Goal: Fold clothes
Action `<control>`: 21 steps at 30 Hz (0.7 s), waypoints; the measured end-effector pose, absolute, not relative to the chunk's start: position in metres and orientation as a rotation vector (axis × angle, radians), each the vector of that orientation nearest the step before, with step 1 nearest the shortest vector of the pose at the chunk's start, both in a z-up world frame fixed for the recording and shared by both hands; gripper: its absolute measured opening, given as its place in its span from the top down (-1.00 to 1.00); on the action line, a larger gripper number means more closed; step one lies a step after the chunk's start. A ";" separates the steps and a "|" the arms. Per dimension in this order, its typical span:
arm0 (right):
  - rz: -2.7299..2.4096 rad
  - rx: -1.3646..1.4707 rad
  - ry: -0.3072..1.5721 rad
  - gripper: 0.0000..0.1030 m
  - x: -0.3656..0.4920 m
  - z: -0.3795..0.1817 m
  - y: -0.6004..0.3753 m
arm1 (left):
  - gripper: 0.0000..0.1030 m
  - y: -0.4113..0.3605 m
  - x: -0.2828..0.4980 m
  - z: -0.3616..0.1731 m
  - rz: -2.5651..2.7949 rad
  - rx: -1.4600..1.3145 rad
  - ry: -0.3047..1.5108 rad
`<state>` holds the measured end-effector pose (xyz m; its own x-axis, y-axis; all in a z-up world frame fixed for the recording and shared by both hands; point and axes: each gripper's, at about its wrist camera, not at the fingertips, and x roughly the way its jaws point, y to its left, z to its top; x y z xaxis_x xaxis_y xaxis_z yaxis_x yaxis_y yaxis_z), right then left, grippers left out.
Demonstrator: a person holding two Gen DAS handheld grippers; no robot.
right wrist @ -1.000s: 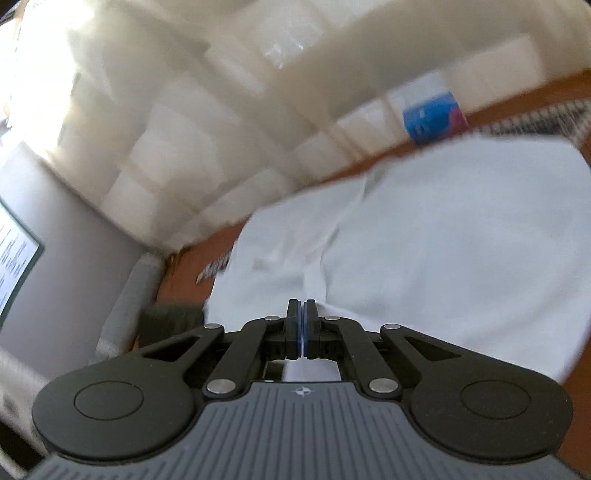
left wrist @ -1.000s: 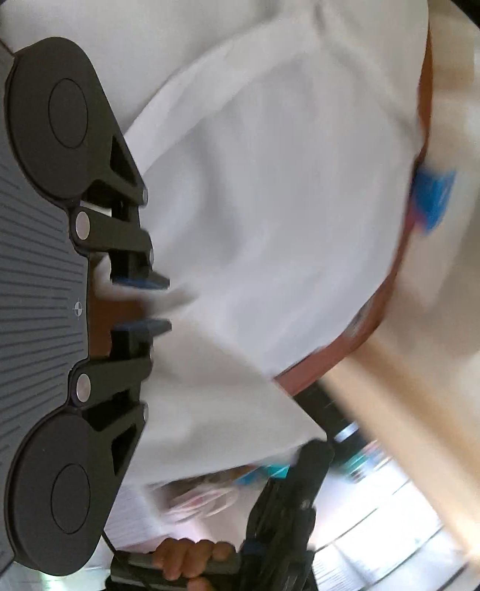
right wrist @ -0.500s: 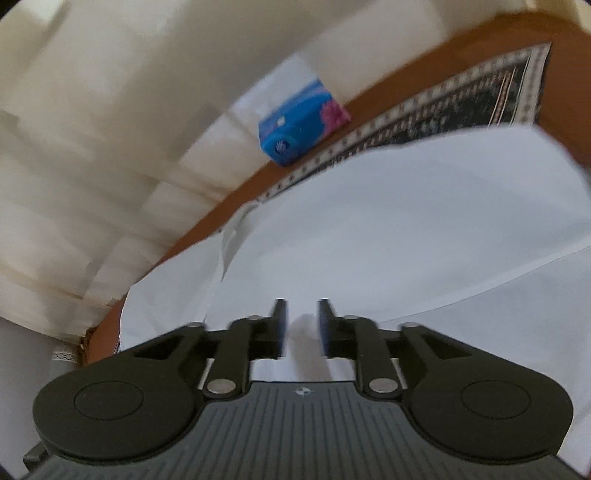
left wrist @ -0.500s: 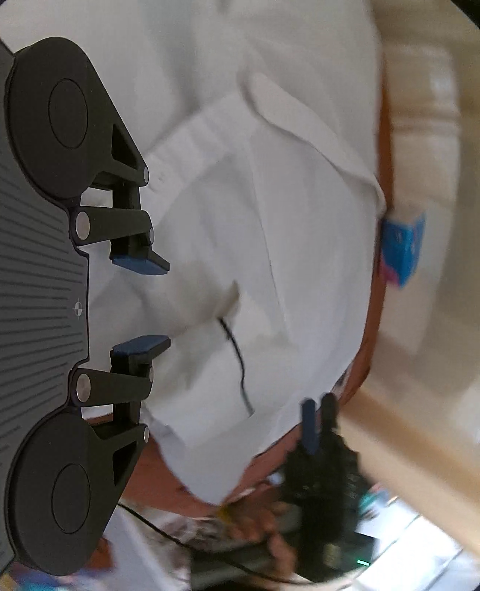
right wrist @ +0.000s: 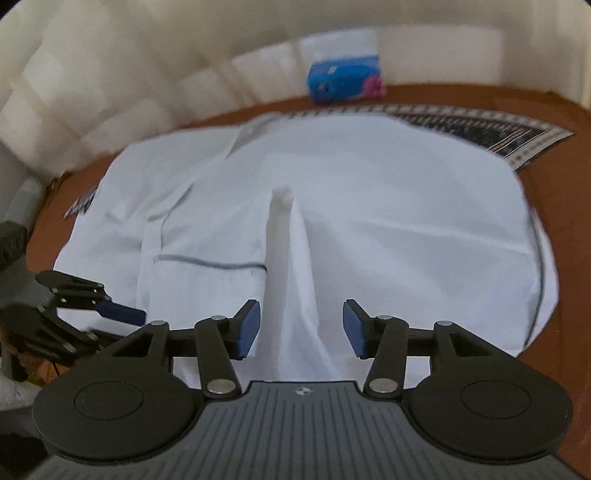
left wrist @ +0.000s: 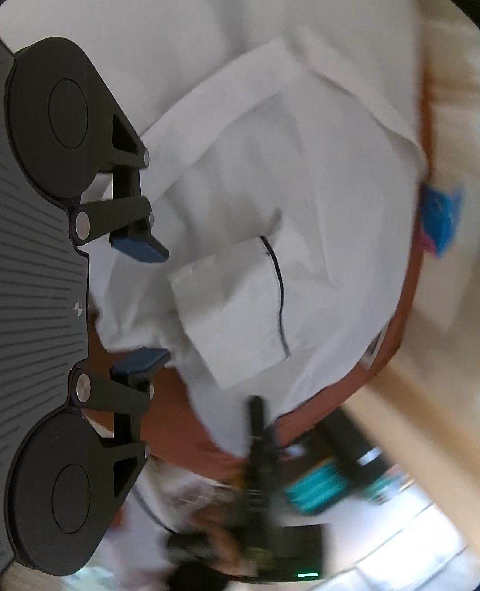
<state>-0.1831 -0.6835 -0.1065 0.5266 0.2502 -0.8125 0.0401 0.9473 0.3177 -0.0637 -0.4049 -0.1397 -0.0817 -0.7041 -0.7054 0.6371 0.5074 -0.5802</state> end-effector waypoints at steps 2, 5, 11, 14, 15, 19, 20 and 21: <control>0.164 0.320 1.030 -0.06 -0.181 -0.113 -0.690 | -0.33 -0.406 -0.057 -0.151 -1.039 -0.246 1.288; 0.225 0.344 1.043 -0.06 -0.180 -0.118 -0.697 | -0.36 -0.402 -0.051 -0.169 -0.902 -0.461 1.371; 0.322 0.343 1.052 -0.06 -0.178 -0.124 -0.703 | -0.38 -0.397 -0.057 -0.173 -0.736 -0.545 1.336; 0.354 0.359 1.066 -0.04 -0.176 -0.132 -0.707 | 0.29 -0.407 -0.056 -0.177 -0.696 -0.579 1.315; 0.365 0.366 1.073 0.01 -0.176 -0.134 -0.708 | 0.67 -0.411 -0.056 -0.177 -0.705 -0.601 1.322; 0.407 0.392 1.105 0.82 -0.173 -0.140 -0.713 | 0.89 -0.423 -0.056 -0.154 -0.804 -0.699 1.292; 0.418 0.387 1.109 0.82 -0.174 -0.139 -0.713 | 0.90 -0.425 -0.055 -0.145 -0.823 -0.724 1.271; 0.429 0.377 1.112 0.88 -0.174 -0.138 -0.712 | 0.90 -0.427 -0.053 -0.135 -0.840 -0.750 1.251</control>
